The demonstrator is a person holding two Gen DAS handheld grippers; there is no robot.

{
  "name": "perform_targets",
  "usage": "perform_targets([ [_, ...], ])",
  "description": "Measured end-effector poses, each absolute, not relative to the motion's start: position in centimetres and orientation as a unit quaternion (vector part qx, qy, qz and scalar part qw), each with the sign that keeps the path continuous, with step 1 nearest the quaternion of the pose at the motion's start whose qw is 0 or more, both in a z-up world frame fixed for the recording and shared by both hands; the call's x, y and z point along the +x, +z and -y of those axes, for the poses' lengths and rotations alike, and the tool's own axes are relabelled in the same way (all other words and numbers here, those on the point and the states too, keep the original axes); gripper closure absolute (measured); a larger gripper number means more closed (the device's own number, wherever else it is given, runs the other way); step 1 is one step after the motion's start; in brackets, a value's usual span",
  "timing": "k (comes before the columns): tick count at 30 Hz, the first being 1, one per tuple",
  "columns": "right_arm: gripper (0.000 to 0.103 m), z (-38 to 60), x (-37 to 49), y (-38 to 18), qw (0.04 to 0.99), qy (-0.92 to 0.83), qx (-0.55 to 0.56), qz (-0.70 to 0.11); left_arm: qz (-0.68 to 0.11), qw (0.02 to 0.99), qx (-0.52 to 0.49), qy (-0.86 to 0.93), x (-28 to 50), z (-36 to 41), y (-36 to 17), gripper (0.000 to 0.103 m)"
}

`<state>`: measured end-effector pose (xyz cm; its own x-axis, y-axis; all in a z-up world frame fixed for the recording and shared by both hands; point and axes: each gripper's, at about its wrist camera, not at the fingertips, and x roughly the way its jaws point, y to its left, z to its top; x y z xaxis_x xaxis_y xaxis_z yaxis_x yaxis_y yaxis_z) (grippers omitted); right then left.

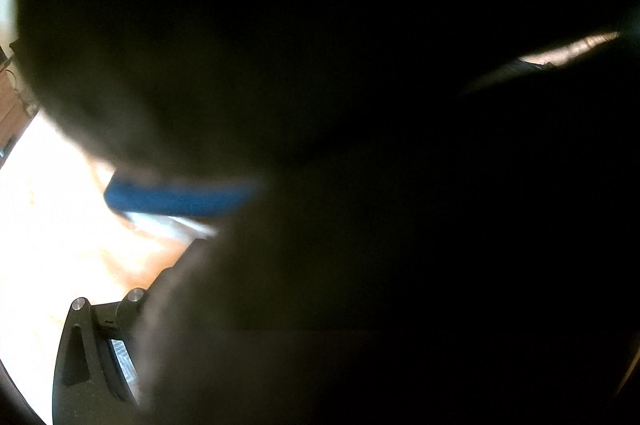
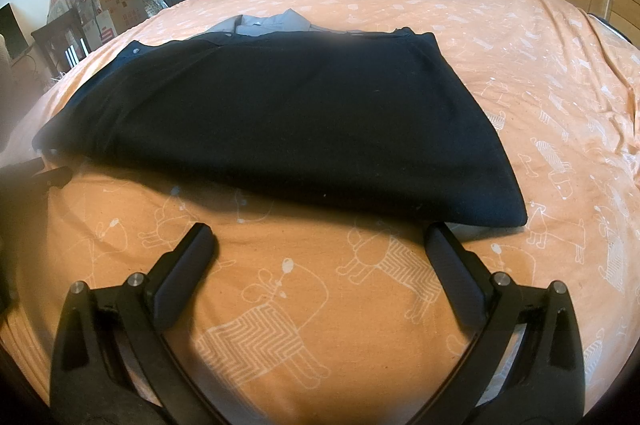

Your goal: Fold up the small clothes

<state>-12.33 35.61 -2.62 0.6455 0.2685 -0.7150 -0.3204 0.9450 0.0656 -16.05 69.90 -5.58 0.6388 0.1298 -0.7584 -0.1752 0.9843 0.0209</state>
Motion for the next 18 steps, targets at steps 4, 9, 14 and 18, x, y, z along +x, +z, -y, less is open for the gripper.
perform_targets([
  [4, 0.000, -35.6, -12.3, -2.6, 0.906, 0.163, -0.033, -0.388, -0.426, 0.901, -0.034, 0.078, -15.9, -70.2, -5.6, 0.000],
  [9, 0.000, -35.6, -12.3, -2.6, 0.906, 0.163, -0.033, -0.388, -0.443, 0.894, -0.069, 0.025, -16.4, -71.9, -4.9, 0.000],
  [14, 0.000, -35.6, -12.3, -2.6, 0.906, 0.162, -0.033, -0.388, -0.427, 0.888, -0.166, -0.027, -19.2, -74.2, -3.9, 0.003],
  [18, 0.000, -35.6, -12.3, -2.6, 0.906, 0.162, -0.033, -0.388, -0.404, 0.880, -0.248, -0.034, -20.6, -77.2, -3.5, 0.027],
])
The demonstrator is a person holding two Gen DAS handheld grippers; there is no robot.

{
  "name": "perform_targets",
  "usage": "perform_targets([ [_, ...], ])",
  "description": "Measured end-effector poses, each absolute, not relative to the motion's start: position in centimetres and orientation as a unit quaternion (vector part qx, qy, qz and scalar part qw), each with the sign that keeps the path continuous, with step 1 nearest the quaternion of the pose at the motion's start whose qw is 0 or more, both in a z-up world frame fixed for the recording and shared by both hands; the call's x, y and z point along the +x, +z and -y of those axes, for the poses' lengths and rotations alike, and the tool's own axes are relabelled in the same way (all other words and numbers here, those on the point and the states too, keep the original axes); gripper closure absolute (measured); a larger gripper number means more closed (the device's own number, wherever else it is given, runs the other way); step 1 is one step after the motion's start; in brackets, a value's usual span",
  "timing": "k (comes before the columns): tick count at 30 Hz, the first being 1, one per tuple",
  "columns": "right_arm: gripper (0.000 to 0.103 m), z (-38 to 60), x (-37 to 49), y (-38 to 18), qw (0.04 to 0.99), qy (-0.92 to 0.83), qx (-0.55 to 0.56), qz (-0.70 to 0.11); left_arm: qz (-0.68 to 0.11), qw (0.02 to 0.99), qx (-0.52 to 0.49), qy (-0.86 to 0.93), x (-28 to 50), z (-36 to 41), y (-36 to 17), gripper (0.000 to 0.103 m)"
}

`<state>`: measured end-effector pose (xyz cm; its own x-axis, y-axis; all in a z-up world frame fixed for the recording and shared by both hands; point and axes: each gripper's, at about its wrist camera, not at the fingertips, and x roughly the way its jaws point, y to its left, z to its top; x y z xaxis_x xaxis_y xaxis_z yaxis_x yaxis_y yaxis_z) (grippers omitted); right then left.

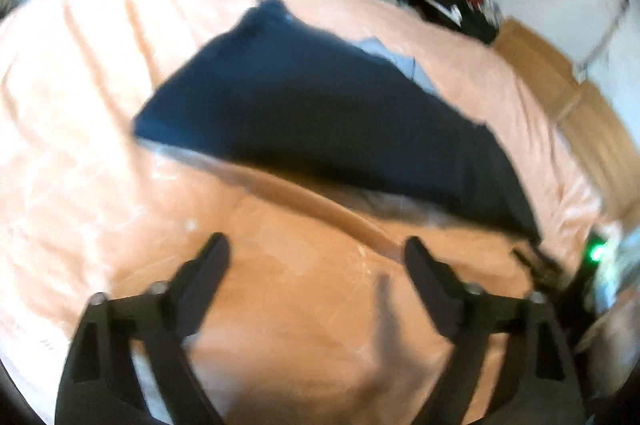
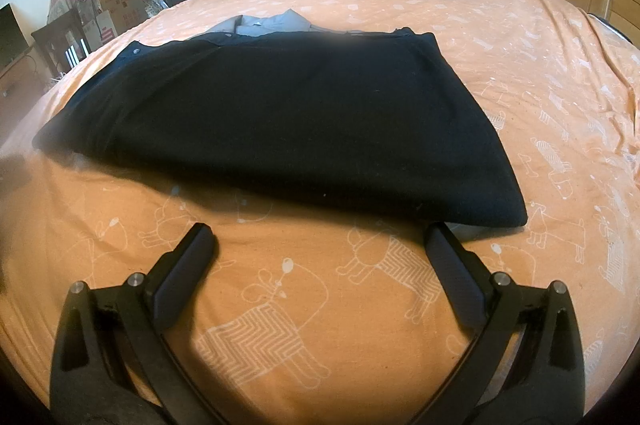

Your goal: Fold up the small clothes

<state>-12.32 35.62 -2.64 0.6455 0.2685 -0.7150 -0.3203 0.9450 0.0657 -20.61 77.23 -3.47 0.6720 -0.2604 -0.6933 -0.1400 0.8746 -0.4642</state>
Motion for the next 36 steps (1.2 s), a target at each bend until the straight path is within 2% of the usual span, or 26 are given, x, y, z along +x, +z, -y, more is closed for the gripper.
perform_targets([
  [1, 0.000, -35.6, -12.3, -2.7, 0.906, 0.162, -0.033, -0.388, -0.397, 0.875, -0.274, -0.037, -20.6, -78.2, -3.5, 0.034],
  [3, 0.000, -35.6, -12.3, -2.7, 0.906, 0.162, -0.033, -0.388, -0.388, 0.869, -0.305, -0.037, -20.3, -79.4, -3.5, 0.040],
  [11, 0.000, -35.8, -12.5, -2.6, 0.906, 0.159, -0.039, -0.389, -0.340, 0.856, -0.389, -0.036, -23.5, -82.4, -1.7, 0.038],
  [14, 0.000, -35.8, -12.5, -2.6, 0.906, 0.159, -0.039, -0.391, -0.327, 0.861, -0.387, -0.039, -22.6, -82.6, -1.0, 0.038],
  [16, 0.000, -35.8, -12.4, -2.6, 0.905, 0.160, -0.038, -0.393, -0.344, 0.857, -0.382, -0.026, -21.0, -82.8, -1.2, 0.033],
  [19, 0.000, -35.7, -12.5, -2.6, 0.905, 0.162, -0.036, -0.392, -0.403, 0.825, -0.396, 0.027, -18.3, -83.6, -4.0, 0.040],
  [23, 0.000, -35.7, -12.4, -2.6, 0.905, 0.162, -0.035, -0.393, -0.360, 0.842, -0.399, 0.035, -17.5, -84.3, -3.6, 0.046],
  [25, 0.000, -35.7, -12.4, -2.6, 0.905, 0.162, -0.035, -0.393, -0.343, 0.852, -0.395, 0.030, -17.0, -84.2, -3.2, 0.056],
  [30, 0.000, -35.9, -12.4, -2.7, 0.903, 0.160, -0.041, -0.396, -0.311, 0.878, -0.364, 0.023, -16.6, -83.5, -1.8, 0.057],
  [36, 0.000, -36.5, -11.8, -2.8, 0.898, 0.157, -0.054, -0.408, -0.359, 0.840, -0.407, 0.026, -13.2, -85.1, -5.2, 0.056],
])
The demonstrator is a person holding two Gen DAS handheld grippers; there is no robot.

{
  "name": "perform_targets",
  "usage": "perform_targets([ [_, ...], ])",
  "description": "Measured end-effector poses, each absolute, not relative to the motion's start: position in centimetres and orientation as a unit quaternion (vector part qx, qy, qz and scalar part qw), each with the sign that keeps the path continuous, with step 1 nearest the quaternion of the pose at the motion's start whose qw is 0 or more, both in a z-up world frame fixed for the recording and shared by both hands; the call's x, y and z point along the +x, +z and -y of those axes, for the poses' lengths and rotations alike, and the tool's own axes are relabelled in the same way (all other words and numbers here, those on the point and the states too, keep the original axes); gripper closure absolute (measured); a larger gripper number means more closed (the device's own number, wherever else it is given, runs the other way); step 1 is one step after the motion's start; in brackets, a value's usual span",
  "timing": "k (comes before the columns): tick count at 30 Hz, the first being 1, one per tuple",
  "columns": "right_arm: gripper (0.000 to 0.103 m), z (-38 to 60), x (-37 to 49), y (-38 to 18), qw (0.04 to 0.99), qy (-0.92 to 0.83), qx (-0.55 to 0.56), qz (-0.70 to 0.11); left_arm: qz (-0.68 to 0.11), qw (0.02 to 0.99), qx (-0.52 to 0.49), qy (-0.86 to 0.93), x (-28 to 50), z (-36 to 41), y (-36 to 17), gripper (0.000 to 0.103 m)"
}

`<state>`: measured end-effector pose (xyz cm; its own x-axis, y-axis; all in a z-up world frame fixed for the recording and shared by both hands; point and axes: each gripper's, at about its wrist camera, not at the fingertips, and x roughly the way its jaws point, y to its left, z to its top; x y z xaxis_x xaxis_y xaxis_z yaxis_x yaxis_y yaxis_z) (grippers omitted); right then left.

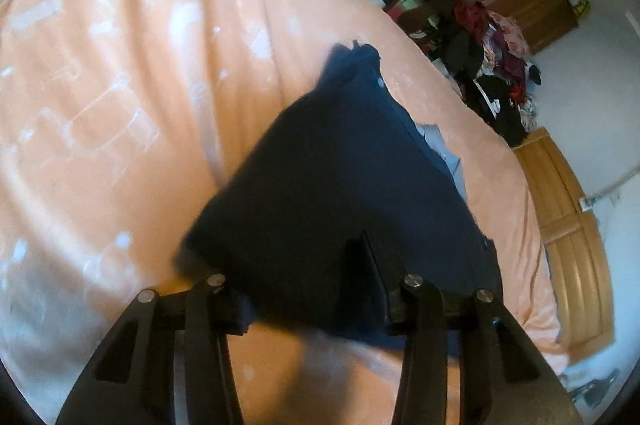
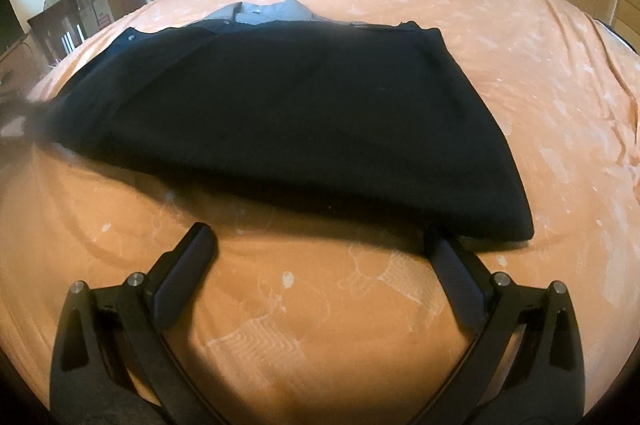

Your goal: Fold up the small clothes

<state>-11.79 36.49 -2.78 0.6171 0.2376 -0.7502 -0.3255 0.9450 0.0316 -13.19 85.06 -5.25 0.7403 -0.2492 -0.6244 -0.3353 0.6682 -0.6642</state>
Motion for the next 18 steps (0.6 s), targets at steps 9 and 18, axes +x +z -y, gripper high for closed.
perform_targets([
  [9, 0.000, -36.9, -12.1, -1.5, 0.863, 0.200, -0.104, -0.453, -0.328, 0.856, -0.399, -0.005, -11.2, -84.4, -4.6, 0.092],
  [18, 0.015, -36.0, -10.4, 0.5, 0.818, 0.199, -0.022, -0.540, -0.344, 0.845, -0.409, -0.013, -9.1, -84.3, -5.8, 0.076],
])
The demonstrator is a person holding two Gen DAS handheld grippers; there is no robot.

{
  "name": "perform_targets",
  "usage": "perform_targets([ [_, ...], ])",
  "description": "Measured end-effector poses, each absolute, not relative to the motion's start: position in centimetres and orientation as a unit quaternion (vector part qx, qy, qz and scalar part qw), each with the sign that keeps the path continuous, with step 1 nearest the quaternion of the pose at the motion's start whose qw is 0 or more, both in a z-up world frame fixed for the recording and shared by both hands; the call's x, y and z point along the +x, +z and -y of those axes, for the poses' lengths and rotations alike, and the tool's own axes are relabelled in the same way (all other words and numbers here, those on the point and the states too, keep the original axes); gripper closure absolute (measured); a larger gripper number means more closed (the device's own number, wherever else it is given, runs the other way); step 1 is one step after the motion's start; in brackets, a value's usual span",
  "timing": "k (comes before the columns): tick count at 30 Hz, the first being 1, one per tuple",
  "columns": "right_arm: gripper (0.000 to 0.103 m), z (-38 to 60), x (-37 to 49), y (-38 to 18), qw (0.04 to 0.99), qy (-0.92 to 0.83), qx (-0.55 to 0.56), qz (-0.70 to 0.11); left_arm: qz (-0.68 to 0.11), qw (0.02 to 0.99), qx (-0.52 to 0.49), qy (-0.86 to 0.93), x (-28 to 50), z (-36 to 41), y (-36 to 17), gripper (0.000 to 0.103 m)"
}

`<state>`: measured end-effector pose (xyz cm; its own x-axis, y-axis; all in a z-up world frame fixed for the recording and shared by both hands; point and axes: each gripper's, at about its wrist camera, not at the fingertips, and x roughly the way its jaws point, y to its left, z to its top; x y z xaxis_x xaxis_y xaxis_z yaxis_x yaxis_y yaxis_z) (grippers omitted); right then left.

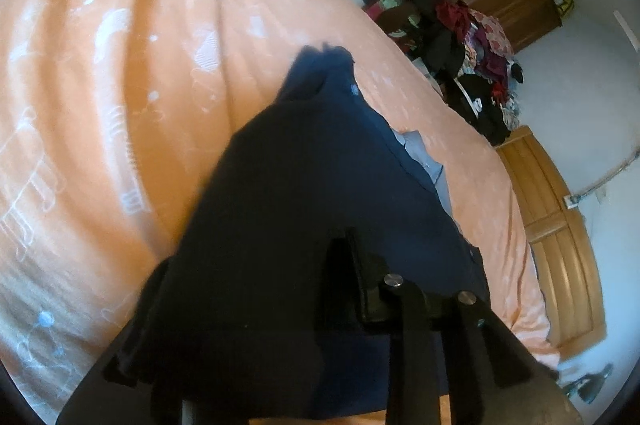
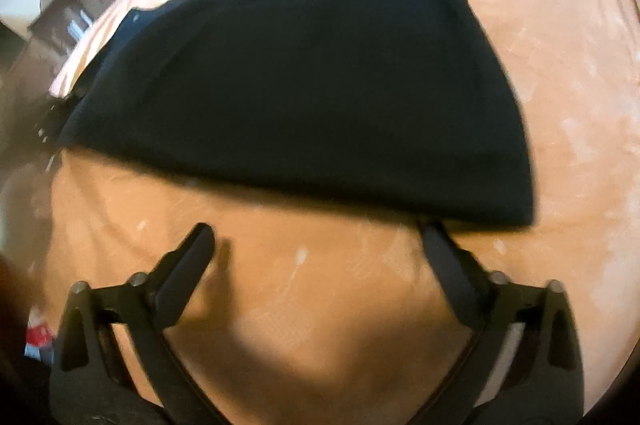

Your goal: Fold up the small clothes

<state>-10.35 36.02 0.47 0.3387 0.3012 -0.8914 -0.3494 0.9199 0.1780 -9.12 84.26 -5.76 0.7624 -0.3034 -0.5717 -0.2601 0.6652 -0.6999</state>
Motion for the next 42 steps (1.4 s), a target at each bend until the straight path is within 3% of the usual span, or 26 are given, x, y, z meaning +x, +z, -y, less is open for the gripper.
perform_targets([
  [1, 0.017, -36.4, -11.2, 1.8, 0.822, 0.204, -0.028, -0.531, -0.342, 0.847, -0.406, -0.013, -9.2, -84.1, -5.6, 0.085],
  [4, 0.014, -39.4, -12.6, 6.3, 0.842, 0.254, -0.002, -0.475, -0.326, 0.867, -0.377, -0.019, -9.5, -83.2, -4.5, 0.097],
  [7, 0.008, -45.1, -9.8, 9.7, 0.843, 0.316, 0.013, -0.435, -0.312, 0.889, -0.336, -0.014, -9.8, -81.7, -2.9, 0.098],
  [11, 0.007, -58.1, -1.8, 11.8, 0.792, 0.415, -0.002, -0.448, -0.303, 0.912, -0.278, -0.005, -10.1, -79.8, -1.3, 0.098],
  [17, 0.007, -73.8, 4.9, 8.1, 0.703, 0.439, -0.107, -0.549, -0.299, 0.937, -0.179, 0.012, -10.1, -76.1, 0.5, 0.097],
  [21, 0.008, -76.8, 5.9, 5.5, 0.695, 0.407, -0.164, -0.569, -0.298, 0.947, -0.122, 0.006, -9.4, -73.4, 1.3, 0.096],
  [23, 0.016, -76.5, 6.4, 4.4, 0.695, 0.396, -0.169, -0.577, -0.297, 0.950, -0.101, 0.002, -9.1, -72.2, 1.6, 0.096],
  [25, 0.050, -74.8, 7.0, 3.4, 0.698, 0.390, -0.156, -0.580, -0.296, 0.952, -0.076, -0.007, -8.8, -70.7, 1.8, 0.094],
  [26, 0.058, -73.8, 7.2, 3.3, 0.699, 0.395, -0.139, -0.580, -0.296, 0.953, -0.065, -0.010, -8.7, -70.1, 1.9, 0.094],
  [27, 0.080, -71.9, 7.5, 3.4, 0.699, 0.411, -0.093, -0.578, -0.297, 0.953, -0.058, -0.015, -8.5, -69.6, 2.0, 0.093],
  [28, 0.088, -69.6, 7.5, 4.0, 0.706, 0.421, -0.052, -0.567, -0.297, 0.953, -0.053, -0.022, -8.4, -69.1, 2.2, 0.092],
  [34, 0.092, -51.1, 6.7, 5.4, 0.762, 0.395, 0.116, -0.500, -0.285, 0.946, -0.027, -0.151, -7.9, -61.6, 5.6, 0.092],
  [42, 0.091, -33.6, 7.5, -1.3, 0.752, 0.326, 0.215, -0.531, -0.345, 0.891, 0.030, -0.294, -4.9, -44.6, 3.7, 0.087],
])
